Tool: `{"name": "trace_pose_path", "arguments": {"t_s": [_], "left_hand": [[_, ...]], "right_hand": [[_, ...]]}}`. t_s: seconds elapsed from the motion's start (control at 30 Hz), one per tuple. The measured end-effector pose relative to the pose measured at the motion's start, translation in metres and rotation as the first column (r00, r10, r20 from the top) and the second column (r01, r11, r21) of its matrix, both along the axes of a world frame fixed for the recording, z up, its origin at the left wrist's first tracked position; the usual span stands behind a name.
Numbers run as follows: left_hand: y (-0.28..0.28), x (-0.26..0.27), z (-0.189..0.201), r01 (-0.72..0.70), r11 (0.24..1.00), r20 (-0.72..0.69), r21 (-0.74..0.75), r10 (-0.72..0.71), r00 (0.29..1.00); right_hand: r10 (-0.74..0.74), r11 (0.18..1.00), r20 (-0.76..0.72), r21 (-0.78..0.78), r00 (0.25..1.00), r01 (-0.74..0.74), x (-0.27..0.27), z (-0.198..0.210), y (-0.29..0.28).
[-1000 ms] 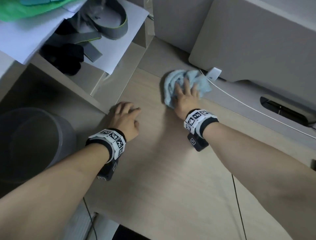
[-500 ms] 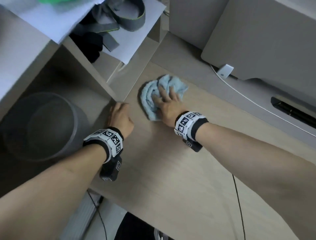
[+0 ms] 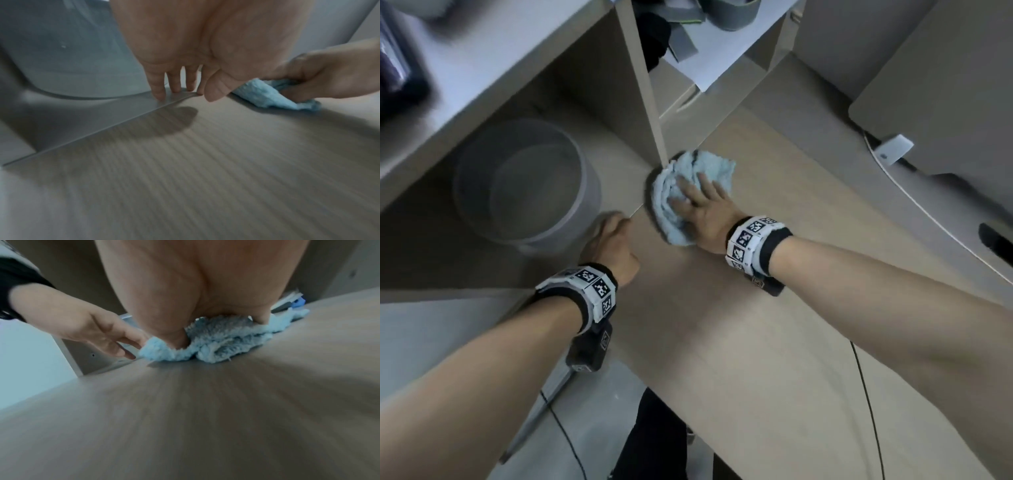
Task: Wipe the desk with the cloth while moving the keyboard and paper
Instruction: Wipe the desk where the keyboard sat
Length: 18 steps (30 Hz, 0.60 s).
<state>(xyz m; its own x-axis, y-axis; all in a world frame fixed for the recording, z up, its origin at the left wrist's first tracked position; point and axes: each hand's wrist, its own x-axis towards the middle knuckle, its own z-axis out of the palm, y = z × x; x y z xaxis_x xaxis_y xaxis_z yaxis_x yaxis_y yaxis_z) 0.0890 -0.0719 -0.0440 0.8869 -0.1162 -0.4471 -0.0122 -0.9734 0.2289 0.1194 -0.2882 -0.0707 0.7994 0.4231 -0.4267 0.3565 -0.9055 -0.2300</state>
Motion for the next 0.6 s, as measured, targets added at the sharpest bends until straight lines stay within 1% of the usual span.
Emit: {"name": "trace_pose_path", "arguments": {"t_s": [0.03, 0.07, 0.1, 0.13, 0.17, 0.2, 0.23, 0.27, 0.3, 0.33, 0.37, 0.4, 0.43, 0.47, 0.5, 0.53, 0.57, 0.6], "left_hand": [[0.001, -0.001, 0.0, 0.016, 1.0, 0.011, 0.01, -0.016, 1.0], [0.003, -0.001, -0.001, 0.03, 0.999, 0.021, 0.017, -0.03, 0.999], [0.003, -0.001, -0.001, 0.043, 0.999, 0.035, 0.016, -0.044, 0.998], [0.004, -0.001, 0.0, 0.055, 0.998, 0.043, 0.014, -0.055, 0.998], [0.006, -0.002, 0.0, 0.069, 0.997, 0.049, 0.015, -0.07, 0.996], [0.008, -0.003, 0.001, 0.086, 0.996, 0.059, 0.021, -0.087, 0.994], [0.009, -0.003, 0.001, 0.105, 0.994, 0.072, 0.03, -0.107, 0.992], [0.011, -0.004, 0.0, 0.122, 0.992, 0.087, 0.028, -0.124, 0.988], [0.014, -0.004, -0.001, 0.13, 0.991, 0.099, 0.011, -0.13, 0.986], [0.015, -0.005, -0.003, 0.129, 0.992, 0.102, -0.009, -0.127, 0.987], [0.015, -0.005, -0.004, 0.127, 0.992, 0.097, -0.024, -0.124, 0.988], [0.016, -0.005, -0.005, 0.124, 0.992, 0.087, -0.027, -0.121, 0.989], [0.016, -0.005, -0.005, 0.125, 0.992, 0.078, -0.027, -0.123, 0.989], [0.017, -0.004, -0.005, 0.132, 0.991, 0.073, -0.028, -0.13, 0.989], [0.018, -0.004, -0.004, 0.14, 0.99, 0.077, -0.03, -0.137, 0.988], [0.019, -0.004, -0.005, 0.141, 0.99, 0.084, -0.031, -0.138, 0.987], [0.02, -0.004, -0.005, 0.141, 0.99, 0.086, -0.031, -0.138, 0.987], [0.02, -0.005, -0.005, 0.142, 0.989, 0.082, -0.031, -0.139, 0.987]], "right_hand": [[0.039, 0.999, 0.012, 0.007, 0.999, -0.039, -0.005, -0.001, -0.009], [-0.002, 1.0, 0.033, 0.003, 0.999, 0.002, -0.004, 0.0, -0.025], [-0.119, 0.993, 0.053, -0.003, 0.992, 0.119, 0.0, 0.002, -0.045], [-0.28, 0.96, 0.06, 0.002, 0.958, 0.28, 0.003, 0.005, -0.067], [-0.439, 0.898, 0.053, -0.002, 0.897, 0.439, 0.005, 0.007, -0.086], [-0.548, 0.836, 0.04, -0.014, 0.836, 0.549, 0.006, 0.006, -0.097], [-0.59, 0.805, 0.041, -0.037, 0.806, 0.592, 0.005, 0.005, -0.098], [-0.57, 0.816, 0.058, -0.073, 0.819, 0.573, 0.001, 0.003, -0.084], [-0.491, 0.86, 0.082, -0.115, 0.867, 0.498, -0.006, -0.001, -0.061], [-0.376, 0.914, 0.085, -0.13, 0.923, 0.385, -0.018, -0.003, -0.035], [-0.248, 0.959, 0.072, -0.12, 0.966, 0.255, -0.034, -0.003, -0.009], [-0.134, 0.987, 0.05, -0.079, 0.99, 0.138, -0.054, -0.005, 0.011], [-0.061, 0.997, 0.031, -0.043, 0.998, 0.063, -0.071, -0.007, 0.022], [-0.055, 0.999, 0.027, 0.0, 0.998, 0.055, -0.082, -0.007, 0.022], [-0.112, 0.993, 0.038, 0.03, 0.993, 0.111, -0.088, -0.004, 0.011], [-0.218, 0.976, 0.06, 0.031, 0.974, 0.216, -0.088, -0.004, -0.008], [-0.356, 0.934, 0.073, 0.027, 0.932, 0.355, -0.089, -0.004, -0.031], [-0.505, 0.863, 0.075, 0.005, 0.86, 0.506, -0.091, -0.005, -0.058]]}}
